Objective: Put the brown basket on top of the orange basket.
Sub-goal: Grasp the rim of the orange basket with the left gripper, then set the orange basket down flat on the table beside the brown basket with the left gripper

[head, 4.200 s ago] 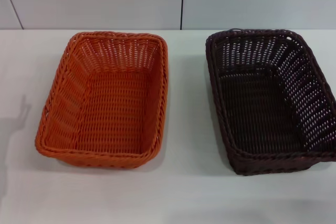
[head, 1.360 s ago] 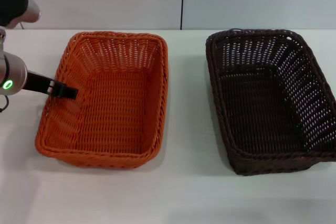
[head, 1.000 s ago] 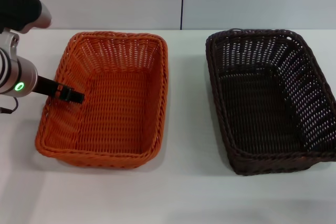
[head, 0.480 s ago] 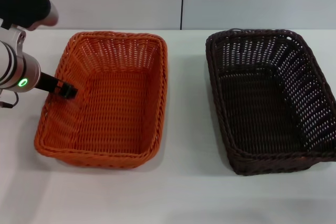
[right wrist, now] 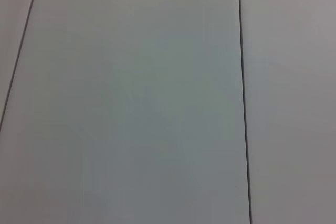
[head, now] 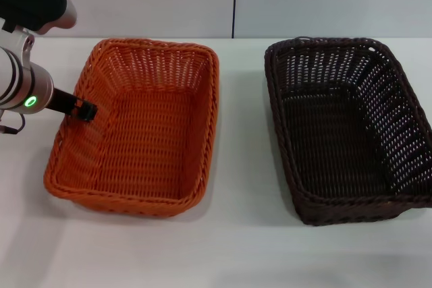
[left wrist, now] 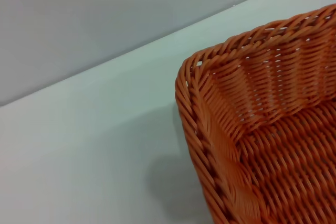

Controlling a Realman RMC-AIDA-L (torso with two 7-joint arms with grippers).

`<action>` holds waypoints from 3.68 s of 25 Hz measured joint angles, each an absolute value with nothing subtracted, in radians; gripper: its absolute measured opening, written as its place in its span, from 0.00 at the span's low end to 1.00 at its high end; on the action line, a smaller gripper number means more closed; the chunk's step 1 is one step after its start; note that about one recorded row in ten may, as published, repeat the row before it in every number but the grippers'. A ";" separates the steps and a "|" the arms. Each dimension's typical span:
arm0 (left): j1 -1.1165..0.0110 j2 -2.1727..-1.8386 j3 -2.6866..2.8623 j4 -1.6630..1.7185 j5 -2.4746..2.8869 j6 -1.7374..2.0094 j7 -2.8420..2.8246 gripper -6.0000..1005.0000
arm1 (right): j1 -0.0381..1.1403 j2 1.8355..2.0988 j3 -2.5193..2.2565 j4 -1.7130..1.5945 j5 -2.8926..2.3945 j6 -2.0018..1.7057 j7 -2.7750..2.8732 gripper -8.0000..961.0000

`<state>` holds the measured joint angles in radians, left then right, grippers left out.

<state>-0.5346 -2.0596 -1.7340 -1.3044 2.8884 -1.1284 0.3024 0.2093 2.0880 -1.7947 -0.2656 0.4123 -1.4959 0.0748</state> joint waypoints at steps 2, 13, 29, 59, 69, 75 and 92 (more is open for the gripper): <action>-0.537 -2.059 -1.739 -1.310 2.888 -1.134 0.310 0.36 | 0.210 2.087 -1.795 -0.266 0.412 -1.498 0.075 0.86; -0.536 -2.058 -1.747 -1.394 2.889 -1.190 0.328 0.31 | 0.205 2.085 -1.791 -0.269 0.413 -1.505 0.070 0.86; -0.523 -2.056 -1.780 -1.706 2.889 -1.302 0.512 0.21 | 0.186 2.085 -1.792 -0.265 0.413 -1.516 0.068 0.86; -0.544 -2.062 -1.553 -1.950 2.819 -1.469 1.031 0.18 | 0.169 2.085 -1.782 -0.261 0.413 -1.576 0.064 0.86; -0.565 -2.064 -1.558 -1.834 2.787 -1.434 1.049 0.18 | 0.167 2.085 -1.785 -0.258 0.413 -1.578 0.064 0.86; -0.581 -2.065 -1.560 -1.780 2.746 -1.385 1.036 0.18 | 0.176 2.084 -1.787 -0.258 0.412 -1.573 0.064 0.86; -0.724 -2.064 -1.598 -1.446 2.741 -1.274 1.013 0.25 | 0.182 2.081 -1.782 -0.258 0.412 -1.575 0.064 0.86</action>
